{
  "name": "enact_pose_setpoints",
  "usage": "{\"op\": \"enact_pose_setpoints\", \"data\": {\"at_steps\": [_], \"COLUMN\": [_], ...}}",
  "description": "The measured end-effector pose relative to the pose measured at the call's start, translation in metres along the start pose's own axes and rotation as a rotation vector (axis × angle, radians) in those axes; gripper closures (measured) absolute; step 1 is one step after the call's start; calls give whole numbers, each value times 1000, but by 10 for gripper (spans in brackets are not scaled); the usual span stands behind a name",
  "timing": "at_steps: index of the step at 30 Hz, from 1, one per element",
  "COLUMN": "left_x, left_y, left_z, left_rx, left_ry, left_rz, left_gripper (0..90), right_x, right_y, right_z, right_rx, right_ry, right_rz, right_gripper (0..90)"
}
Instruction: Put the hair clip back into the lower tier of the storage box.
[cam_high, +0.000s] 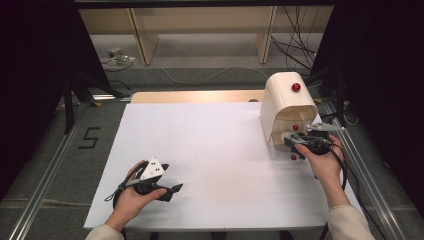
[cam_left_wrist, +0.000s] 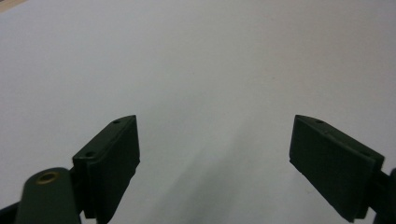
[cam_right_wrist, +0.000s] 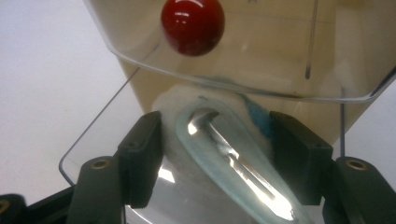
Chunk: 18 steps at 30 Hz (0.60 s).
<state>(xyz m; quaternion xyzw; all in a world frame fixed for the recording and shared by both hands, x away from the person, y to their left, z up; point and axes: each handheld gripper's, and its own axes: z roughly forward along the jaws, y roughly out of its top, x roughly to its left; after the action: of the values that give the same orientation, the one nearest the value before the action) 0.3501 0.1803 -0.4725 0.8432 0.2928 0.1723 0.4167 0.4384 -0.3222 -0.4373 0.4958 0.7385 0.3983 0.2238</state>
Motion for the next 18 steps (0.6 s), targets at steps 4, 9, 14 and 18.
{"op": "enact_pose_setpoints", "data": {"at_steps": [4, 9, 14, 18], "left_x": [0, 0, 0, 0], "left_y": [0, 0, 0, 0], "left_z": [0, 0, 0, 0], "left_rx": [0, 0, 0, -1], "left_ry": [0, 0, 0, -1], "left_rz": [1, 1, 2, 0], "left_gripper": [162, 162, 162, 162], "right_x": [0, 1, 1, 3], "right_y": [0, 0, 0, 1], "right_z": [1, 2, 2, -1], "right_rx": [0, 8, 2, -6], "right_ry": [-1, 2, 0, -7], "right_rz": [0, 6, 13, 18], "right_gripper": [382, 368, 352, 310]}}
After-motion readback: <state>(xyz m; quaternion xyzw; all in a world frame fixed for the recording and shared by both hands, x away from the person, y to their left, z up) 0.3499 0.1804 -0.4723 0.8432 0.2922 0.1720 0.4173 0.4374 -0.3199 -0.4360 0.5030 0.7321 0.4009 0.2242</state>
